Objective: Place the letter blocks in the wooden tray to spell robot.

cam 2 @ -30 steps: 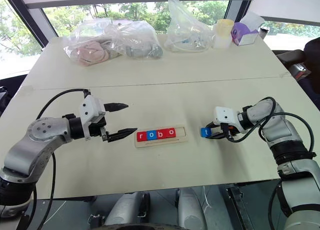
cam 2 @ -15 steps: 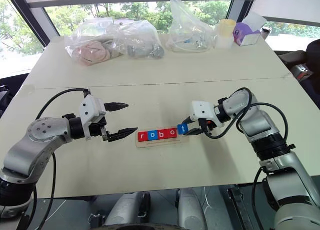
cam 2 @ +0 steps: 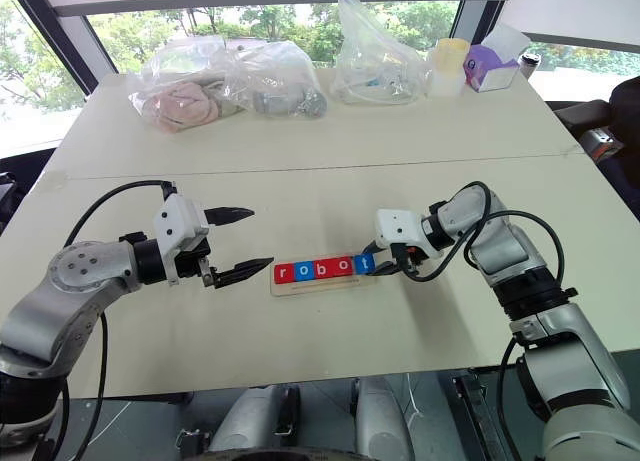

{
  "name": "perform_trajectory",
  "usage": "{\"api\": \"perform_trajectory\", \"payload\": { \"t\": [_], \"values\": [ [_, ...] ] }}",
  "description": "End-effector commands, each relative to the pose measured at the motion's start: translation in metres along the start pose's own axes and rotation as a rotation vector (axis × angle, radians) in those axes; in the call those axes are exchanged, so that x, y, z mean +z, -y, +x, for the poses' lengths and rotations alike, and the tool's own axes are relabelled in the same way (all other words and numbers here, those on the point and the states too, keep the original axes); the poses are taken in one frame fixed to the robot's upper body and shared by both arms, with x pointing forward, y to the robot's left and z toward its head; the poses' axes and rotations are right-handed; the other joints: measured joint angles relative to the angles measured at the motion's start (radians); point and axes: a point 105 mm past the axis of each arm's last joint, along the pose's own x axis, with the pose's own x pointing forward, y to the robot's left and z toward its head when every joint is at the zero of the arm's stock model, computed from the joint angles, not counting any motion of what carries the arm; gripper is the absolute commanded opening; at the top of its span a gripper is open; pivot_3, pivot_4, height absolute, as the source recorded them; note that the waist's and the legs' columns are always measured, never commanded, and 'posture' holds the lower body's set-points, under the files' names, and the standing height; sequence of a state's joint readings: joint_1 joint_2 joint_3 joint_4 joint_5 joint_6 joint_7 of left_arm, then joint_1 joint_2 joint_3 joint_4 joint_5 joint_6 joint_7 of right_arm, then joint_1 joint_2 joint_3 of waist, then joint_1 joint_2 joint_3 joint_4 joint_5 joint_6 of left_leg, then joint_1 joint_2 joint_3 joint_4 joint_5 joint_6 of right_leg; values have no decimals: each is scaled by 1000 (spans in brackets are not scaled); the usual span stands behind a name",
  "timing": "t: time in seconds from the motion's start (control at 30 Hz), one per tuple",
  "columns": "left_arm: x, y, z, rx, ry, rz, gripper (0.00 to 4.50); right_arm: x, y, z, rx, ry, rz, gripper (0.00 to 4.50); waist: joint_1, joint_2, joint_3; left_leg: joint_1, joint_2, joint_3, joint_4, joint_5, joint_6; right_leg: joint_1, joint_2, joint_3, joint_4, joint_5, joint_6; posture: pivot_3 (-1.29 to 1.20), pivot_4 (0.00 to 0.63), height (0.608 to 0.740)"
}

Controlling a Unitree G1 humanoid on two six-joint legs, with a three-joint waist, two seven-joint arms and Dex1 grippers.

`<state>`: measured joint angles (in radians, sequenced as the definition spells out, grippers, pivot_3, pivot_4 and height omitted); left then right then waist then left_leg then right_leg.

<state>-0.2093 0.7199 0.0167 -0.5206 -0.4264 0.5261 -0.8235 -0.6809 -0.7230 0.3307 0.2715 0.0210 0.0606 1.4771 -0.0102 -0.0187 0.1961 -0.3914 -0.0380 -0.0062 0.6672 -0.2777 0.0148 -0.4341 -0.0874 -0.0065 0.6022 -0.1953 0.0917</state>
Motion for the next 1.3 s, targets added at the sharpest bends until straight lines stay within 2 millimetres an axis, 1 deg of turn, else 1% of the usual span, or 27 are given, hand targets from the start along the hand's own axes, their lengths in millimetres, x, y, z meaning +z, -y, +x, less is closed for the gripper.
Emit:
{"api": "perform_trajectory", "payload": {
  "t": [0.03, 0.7, 1.0, 1.1, 1.3],
  "values": [
    [10, 1, -3, 9, 24, 29, 4500, 9, 9, -5, -32, 11, -42, 1136, 0, 0, 0, 0, 0, 0, 0, 0, 0, 0, 0, 0, 0, 0, 0, 0, 150, 725],
    [11, 1, -3, 17, 24, 25, 4500, 10, 14, 0, -42, 18, -46, 1136, 0, 0, 0, 0, 0, 0, 0, 0, 0, 0, 0, 0, 0, 0, 0, 0, 150, 725],
    [10, 2, -3, 16, 25, 23, 4500, 14, 13, -2, -34, 27, -40, 1136, 0, 0, 0, 0, 0, 0, 0, 0, 0, 0, 0, -1, 0, 0, 0, 0, 150, 725],
    [10, 2, -3, 15, 27, 23, 4500, 11, 13, -3, -34, 18, -34, 1136, 0, 0, 0, 0, 0, 0, 0, 0, 0, 0, 0, -1, 0, 0, 0, 0, 150, 725],
    [10, 2, -1, 15, 30, 24, 4500, 10, 13, -3, -35, 11, -35, 4202, 0, 0, 0, 0, 0, 0, 0, 0, 0, 0, 0, -1, 1, 0, 0, 0, 150, 725]
  ]
}}
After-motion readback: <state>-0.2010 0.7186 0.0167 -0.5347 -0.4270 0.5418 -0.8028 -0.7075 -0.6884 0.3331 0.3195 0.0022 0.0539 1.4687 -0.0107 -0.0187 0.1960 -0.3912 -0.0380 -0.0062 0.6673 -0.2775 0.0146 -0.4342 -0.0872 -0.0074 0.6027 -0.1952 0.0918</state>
